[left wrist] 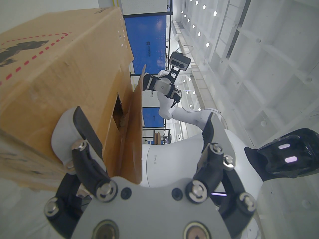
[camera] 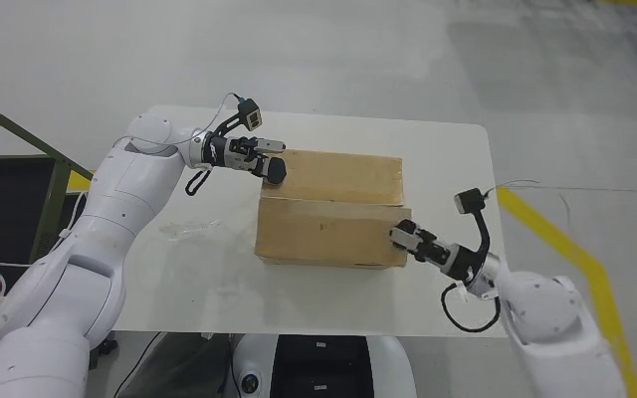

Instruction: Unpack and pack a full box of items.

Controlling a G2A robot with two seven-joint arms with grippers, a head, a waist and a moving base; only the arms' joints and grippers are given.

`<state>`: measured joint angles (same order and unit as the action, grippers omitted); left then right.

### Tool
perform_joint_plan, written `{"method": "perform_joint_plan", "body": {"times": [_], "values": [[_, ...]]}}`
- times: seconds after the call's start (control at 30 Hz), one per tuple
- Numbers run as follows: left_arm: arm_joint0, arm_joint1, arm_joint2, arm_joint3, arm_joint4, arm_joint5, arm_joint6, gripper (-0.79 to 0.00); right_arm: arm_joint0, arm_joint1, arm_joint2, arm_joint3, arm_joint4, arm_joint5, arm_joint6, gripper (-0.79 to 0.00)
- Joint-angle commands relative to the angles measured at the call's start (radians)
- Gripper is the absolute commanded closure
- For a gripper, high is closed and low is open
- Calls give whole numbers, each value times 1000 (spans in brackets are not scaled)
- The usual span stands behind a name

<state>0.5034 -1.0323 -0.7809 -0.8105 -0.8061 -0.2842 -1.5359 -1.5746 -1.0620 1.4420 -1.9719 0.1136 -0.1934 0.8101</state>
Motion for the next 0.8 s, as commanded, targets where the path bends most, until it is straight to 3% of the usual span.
{"method": "perform_joint_plan", "body": {"times": [0.0, 0.4, 0.77], "values": [[0, 0, 0, 0, 0, 0, 0, -785, 28, -1, -8, 25, 18, 3, 5, -785], [0, 0, 0, 0, 0, 0, 0, -785, 181, -9, -56, 162, 103, 73, 8, -785], [0, 0, 0, 0, 0, 0, 0, -785, 210, -11, -66, 232, 157, 83, 8, -785]]}}
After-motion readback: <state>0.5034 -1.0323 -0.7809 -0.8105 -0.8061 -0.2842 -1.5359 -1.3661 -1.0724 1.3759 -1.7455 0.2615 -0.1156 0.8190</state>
